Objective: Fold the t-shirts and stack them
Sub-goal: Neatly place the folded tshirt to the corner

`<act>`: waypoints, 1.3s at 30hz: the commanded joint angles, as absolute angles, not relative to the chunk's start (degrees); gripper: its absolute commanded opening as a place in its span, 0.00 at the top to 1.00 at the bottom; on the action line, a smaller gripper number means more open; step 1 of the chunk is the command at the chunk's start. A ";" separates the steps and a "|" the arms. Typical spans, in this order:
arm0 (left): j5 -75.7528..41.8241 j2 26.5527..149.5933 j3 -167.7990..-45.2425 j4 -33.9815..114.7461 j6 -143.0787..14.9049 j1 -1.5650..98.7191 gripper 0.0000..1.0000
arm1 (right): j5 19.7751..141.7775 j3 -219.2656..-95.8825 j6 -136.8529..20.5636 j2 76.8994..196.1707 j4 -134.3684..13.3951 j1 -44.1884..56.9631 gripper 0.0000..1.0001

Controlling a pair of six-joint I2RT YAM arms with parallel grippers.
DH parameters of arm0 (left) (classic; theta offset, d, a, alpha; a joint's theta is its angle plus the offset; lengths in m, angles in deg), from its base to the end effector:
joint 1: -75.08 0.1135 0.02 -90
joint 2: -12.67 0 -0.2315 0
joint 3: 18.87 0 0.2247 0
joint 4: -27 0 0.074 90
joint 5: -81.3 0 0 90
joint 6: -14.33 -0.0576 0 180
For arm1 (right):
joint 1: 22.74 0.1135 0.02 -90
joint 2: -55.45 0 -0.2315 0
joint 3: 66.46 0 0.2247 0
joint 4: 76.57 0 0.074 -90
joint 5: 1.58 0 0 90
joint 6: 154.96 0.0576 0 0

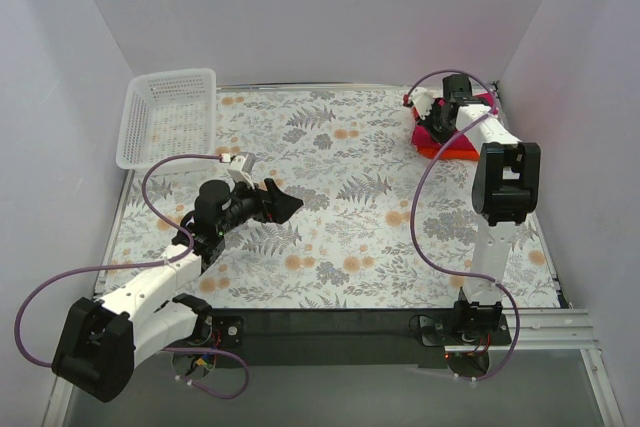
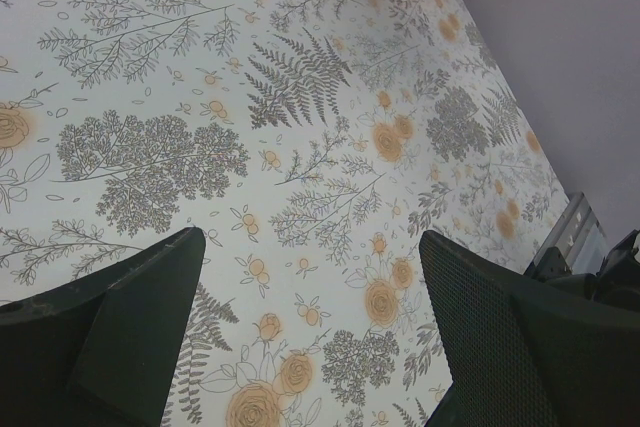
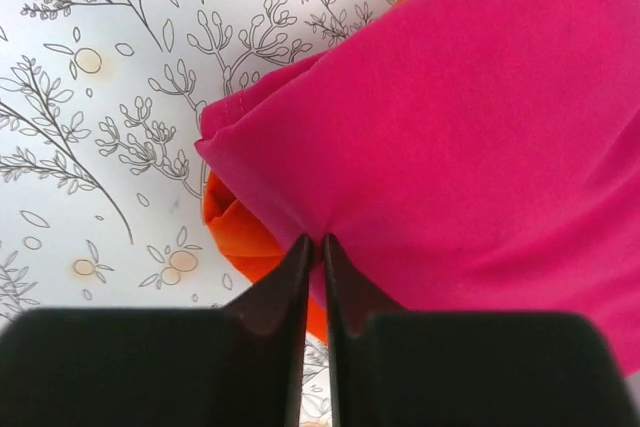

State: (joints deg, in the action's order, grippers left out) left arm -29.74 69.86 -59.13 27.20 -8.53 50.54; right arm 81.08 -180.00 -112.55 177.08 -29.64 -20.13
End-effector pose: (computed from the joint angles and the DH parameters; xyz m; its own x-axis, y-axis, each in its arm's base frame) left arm 0.2021 -0.1150 0.2050 -0.7489 -0.6035 -0.2738 0.0249 0.3872 -0.9217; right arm 0.4383 0.0273 0.1715 -0.4647 -0.7542 -0.4639 -0.6841 0.6384 -0.3527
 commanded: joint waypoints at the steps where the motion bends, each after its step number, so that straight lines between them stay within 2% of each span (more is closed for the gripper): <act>1: -30.41 69.79 -59.05 26.75 -8.78 50.73 0.18 | 82.09 -179.76 -112.25 174.99 -32.08 -20.28 0.92; 3: -30.41 69.80 -59.14 26.84 -8.69 50.82 0.18 | 81.48 -179.32 -111.90 174.37 -32.86 -20.37 0.99; 9: -30.32 69.71 -59.31 27.11 -8.78 50.73 0.18 | 77.96 -178.97 -109.44 170.42 -34.19 -22.12 0.99; 16: -30.59 70.06 -59.22 26.93 -8.78 50.73 0.18 | 69.97 -178.88 -104.69 166.20 -35.15 -28.79 0.99; 28: -31.03 70.32 -59.14 26.67 -8.61 50.73 0.18 | 66.62 -176.25 -104.78 167.07 -35.59 -29.95 0.99; 39: -31.29 71.03 -59.14 26.40 -8.61 50.73 0.18 | 62.41 -178.89 -91.60 166.46 -41.74 -36.53 0.99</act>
